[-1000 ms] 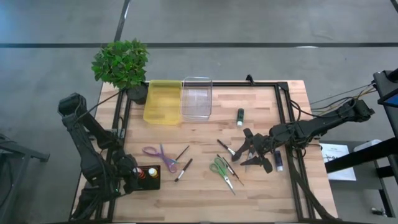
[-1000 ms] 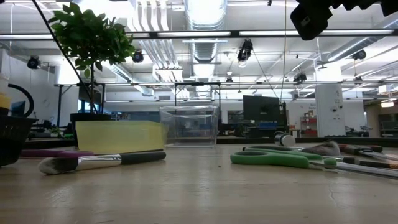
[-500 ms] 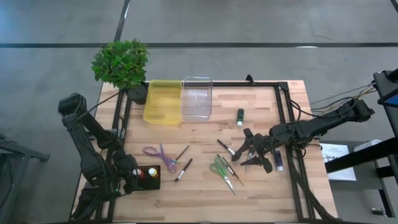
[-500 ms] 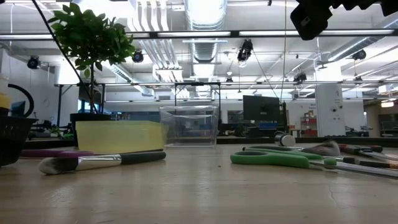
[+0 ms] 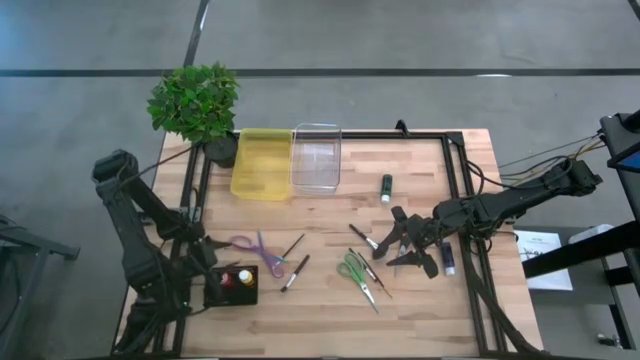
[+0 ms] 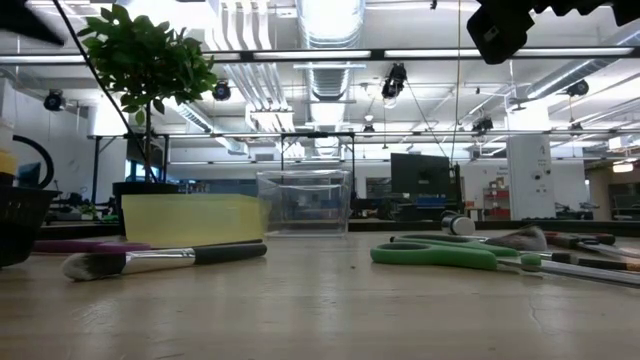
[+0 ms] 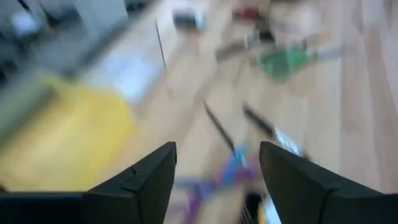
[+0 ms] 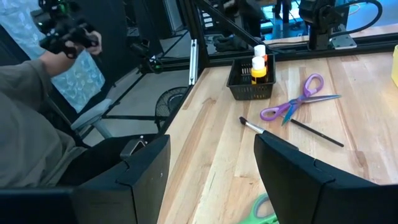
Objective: Pick & Place Paint Supplies
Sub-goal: Put the green paint bottle into the black bin
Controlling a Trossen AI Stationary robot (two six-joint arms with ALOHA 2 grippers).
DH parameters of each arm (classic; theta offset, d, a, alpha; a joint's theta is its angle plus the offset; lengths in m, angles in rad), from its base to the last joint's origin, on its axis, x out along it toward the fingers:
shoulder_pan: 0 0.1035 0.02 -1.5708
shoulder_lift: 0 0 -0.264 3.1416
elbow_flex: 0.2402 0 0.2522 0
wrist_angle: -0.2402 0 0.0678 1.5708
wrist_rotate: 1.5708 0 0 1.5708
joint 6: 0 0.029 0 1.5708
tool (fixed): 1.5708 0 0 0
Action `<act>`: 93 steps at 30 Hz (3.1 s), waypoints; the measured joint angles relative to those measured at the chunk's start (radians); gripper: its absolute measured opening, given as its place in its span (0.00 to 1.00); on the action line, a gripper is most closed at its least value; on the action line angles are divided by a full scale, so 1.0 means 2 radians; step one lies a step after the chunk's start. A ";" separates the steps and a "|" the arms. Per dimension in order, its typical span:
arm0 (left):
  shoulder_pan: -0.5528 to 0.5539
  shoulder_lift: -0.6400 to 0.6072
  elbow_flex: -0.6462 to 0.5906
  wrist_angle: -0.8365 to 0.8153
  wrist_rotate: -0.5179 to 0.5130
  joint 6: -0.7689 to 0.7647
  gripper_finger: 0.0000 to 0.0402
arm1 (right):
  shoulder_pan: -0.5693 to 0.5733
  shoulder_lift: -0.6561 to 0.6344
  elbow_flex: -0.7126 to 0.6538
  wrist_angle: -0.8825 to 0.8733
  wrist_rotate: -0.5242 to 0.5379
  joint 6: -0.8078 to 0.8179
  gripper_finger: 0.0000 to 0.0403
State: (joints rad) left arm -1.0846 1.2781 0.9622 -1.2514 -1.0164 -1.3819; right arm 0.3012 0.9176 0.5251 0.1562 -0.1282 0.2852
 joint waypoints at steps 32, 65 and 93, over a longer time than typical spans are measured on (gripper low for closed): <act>0.256 0.000 0.122 0.219 0.099 0.635 0.42 | -0.113 0.210 0.227 -0.551 0.355 -0.368 0.57; 0.256 0.000 0.121 0.205 0.099 0.656 0.42 | -0.296 0.436 0.204 -0.429 0.324 -0.739 0.57; 0.256 -0.002 0.122 0.211 0.101 0.649 0.42 | -0.264 0.384 0.249 -0.468 0.130 -0.485 0.26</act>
State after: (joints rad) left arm -0.5716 1.2747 1.2053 -0.8303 -0.8143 -0.0845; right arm -0.2260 1.6856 1.0241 -0.7796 0.1326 -0.6851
